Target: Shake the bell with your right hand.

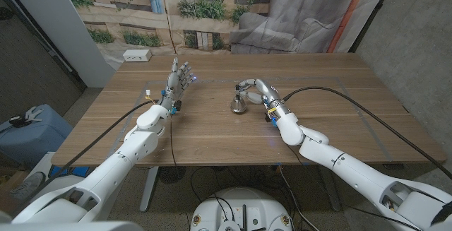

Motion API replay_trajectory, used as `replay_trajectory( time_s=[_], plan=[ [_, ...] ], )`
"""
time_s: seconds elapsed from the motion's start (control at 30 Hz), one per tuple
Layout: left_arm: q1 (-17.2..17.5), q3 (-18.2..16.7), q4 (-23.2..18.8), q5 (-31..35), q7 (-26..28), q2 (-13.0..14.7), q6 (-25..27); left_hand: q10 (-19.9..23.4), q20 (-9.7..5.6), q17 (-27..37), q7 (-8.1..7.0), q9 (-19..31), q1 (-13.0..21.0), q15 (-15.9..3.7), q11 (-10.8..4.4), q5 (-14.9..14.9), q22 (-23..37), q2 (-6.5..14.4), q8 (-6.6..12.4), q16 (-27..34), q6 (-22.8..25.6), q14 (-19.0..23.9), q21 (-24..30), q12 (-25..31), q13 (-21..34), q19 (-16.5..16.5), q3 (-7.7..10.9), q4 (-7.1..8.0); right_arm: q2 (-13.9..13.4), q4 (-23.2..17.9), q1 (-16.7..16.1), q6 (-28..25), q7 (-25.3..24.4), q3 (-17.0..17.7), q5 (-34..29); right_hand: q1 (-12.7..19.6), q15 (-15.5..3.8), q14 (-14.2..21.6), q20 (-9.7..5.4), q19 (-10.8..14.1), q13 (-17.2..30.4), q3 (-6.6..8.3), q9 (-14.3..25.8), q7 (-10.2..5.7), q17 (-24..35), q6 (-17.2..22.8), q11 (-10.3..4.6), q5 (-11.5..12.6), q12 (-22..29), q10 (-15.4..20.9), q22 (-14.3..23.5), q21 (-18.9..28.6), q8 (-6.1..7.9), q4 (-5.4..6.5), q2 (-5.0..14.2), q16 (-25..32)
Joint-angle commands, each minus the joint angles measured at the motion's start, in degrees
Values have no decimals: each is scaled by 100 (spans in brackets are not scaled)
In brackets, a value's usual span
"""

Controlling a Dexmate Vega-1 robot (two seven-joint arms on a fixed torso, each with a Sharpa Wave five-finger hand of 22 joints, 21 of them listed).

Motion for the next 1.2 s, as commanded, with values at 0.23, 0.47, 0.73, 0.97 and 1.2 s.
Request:
replay_trajectory(
  time_s=[0.23,0.47,0.73,0.97,1.2],
  plan=[
    [-3,2,5,1,-1,-3,-2,16,-15,27,-35,26,-5,-557,-32,34,32,46,34,34,3,39,38,32,29,41,1,26,-62,-39,25,-190,80,-75,-19,-64,-858,-70,-254,-13,28,-40,11,-24,29,-78,18,44,-31,-44,32,-1,-41,-3,0,12],
    [-3,2,5,1,-1,-3,-1,15,-16,27,-35,26,-6,-560,-25,34,32,46,34,33,3,36,38,32,29,39,1,27,-76,-53,36,-252,140,-100,-12,-82,-852,-94,-248,-20,20,-51,13,-21,33,-84,22,47,-56,-95,32,-3,-45,-2,-7,4],
    [-3,2,5,1,-1,-3,-2,14,-13,27,-35,26,-6,-558,-27,34,32,47,34,34,4,39,39,31,29,43,1,27,-117,-145,20,-393,268,-114,23,-186,-815,-184,-205,-35,25,-114,16,19,43,-247,22,43,-103,-223,33,-3,-119,19,-61,-22],
    [-3,2,5,1,-1,-3,-2,16,-14,27,-35,26,-6,-558,-28,34,32,47,34,34,4,38,39,32,29,41,1,27,-158,-166,45,-359,375,-137,47,-350,-777,-347,-32,-62,2,-247,17,28,65,-457,25,37,-207,-486,33,-7,-222,25,-224,-57],
    [-3,2,6,1,-1,-4,-3,12,-16,27,-35,26,-6,-559,-31,34,32,47,34,33,3,36,40,30,29,44,2,27,-210,-201,58,-350,549,-139,125,-529,-743,-561,78,-109,-55,-367,0,34,78,-766,19,48,-324,-857,34,-12,-385,36,-377,-126]
  ],
)
